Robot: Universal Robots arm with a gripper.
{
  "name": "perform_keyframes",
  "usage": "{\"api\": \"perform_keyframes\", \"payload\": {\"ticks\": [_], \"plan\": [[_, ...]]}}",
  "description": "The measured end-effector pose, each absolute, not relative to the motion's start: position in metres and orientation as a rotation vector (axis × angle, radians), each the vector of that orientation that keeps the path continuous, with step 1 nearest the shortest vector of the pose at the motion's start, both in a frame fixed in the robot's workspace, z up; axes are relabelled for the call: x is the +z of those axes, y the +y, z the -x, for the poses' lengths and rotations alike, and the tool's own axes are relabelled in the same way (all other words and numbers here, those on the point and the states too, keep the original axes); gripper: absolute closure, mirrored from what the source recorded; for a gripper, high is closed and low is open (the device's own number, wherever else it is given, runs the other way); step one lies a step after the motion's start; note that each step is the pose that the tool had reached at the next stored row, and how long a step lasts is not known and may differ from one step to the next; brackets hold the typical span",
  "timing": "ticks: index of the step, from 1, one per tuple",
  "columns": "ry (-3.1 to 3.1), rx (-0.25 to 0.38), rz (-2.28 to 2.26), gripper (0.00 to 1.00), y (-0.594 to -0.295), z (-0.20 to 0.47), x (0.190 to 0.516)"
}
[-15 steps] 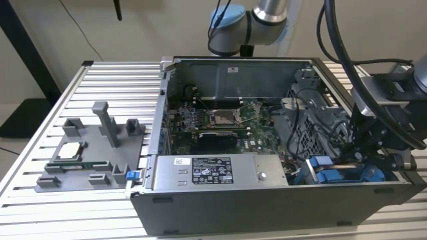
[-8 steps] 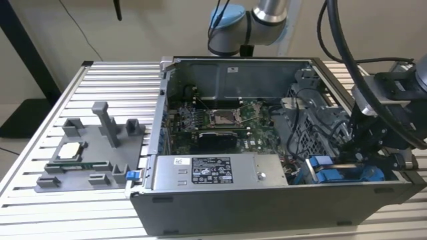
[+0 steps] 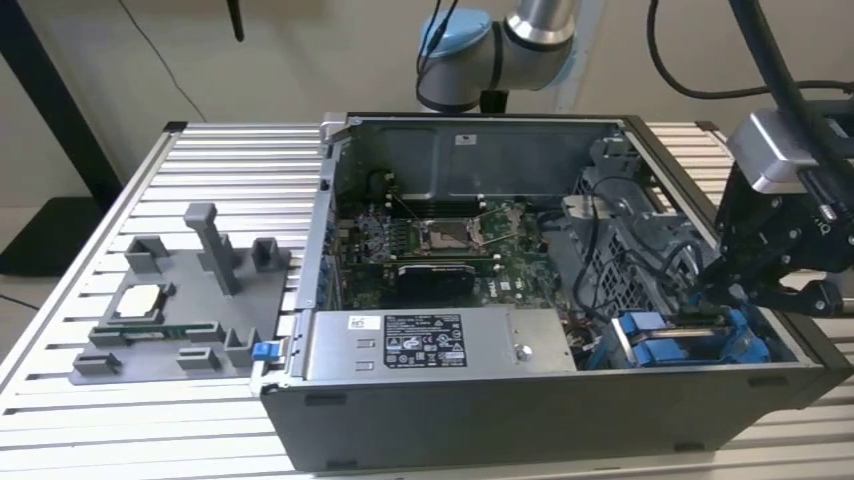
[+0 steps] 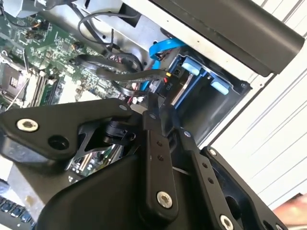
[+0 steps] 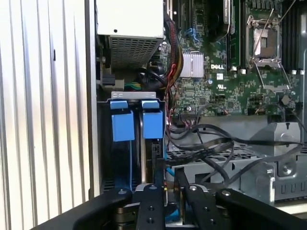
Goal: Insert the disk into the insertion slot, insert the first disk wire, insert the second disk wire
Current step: 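Insert the second disk wire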
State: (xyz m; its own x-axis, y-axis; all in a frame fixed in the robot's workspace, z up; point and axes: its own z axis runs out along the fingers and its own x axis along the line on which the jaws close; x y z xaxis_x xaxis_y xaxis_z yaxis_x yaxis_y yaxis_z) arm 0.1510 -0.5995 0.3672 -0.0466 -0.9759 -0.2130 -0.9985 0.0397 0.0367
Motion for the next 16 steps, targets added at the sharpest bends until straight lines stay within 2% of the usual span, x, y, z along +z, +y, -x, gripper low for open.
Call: {"api": "perform_keyframes", "payload": {"ticks": [6,7,16], "plan": [[2.163,0.246,2.073,0.0,-0.598,-0.151,0.375],[2.165,0.238,2.076,1.0,-0.597,-0.151,0.377],[2.204,0.159,2.112,1.0,-0.59,-0.151,0.384]]}}
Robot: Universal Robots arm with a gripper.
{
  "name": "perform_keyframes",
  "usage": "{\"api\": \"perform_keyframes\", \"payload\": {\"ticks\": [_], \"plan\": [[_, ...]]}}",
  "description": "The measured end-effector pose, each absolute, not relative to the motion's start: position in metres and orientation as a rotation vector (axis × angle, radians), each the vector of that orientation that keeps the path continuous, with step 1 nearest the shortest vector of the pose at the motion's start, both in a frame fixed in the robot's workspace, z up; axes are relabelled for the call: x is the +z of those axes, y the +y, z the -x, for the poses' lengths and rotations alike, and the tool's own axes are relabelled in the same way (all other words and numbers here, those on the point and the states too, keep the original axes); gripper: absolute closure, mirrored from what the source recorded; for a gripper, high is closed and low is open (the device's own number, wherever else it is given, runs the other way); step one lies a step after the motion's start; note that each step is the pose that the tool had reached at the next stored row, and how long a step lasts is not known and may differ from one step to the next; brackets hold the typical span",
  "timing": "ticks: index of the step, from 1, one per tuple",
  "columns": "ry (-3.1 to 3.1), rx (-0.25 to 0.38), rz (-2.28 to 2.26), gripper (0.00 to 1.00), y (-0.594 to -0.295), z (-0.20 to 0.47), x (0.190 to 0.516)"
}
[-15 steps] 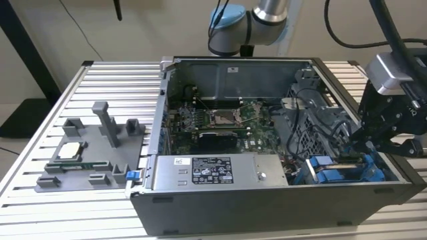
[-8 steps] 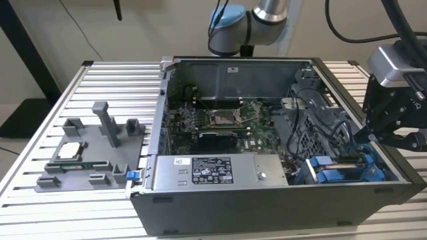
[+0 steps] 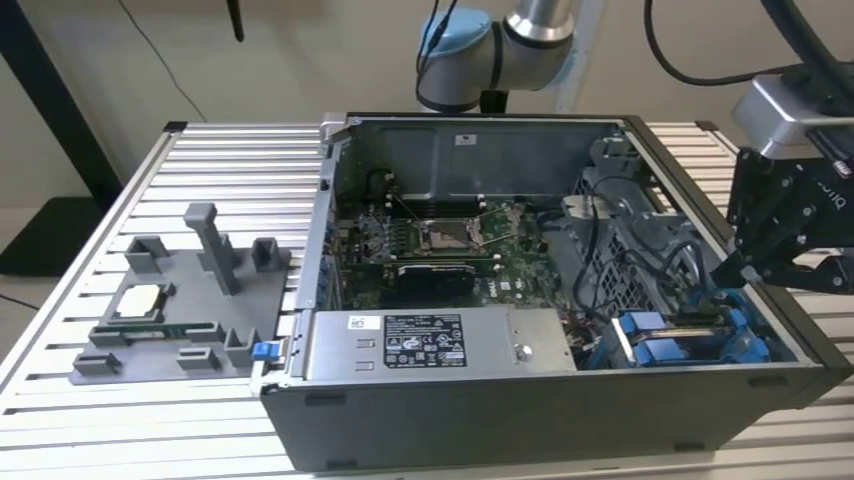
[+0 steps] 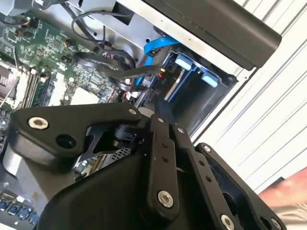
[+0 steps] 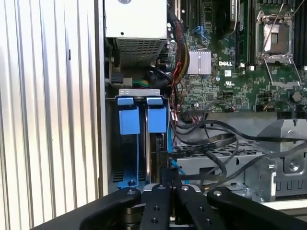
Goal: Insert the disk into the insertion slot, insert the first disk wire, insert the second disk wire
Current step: 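Insert the second disk wire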
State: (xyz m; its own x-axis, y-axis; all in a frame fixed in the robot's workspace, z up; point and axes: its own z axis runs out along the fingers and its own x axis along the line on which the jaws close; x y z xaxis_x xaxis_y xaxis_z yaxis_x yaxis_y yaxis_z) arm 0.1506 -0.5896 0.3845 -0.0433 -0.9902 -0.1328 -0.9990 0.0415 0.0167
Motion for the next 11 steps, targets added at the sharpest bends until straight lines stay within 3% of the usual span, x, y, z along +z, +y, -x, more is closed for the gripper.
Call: {"api": "perform_keyframes", "payload": {"ticks": [11], "plan": [[2.205,0.155,2.113,1.0,-0.5896,-0.1505,0.3948]]}}
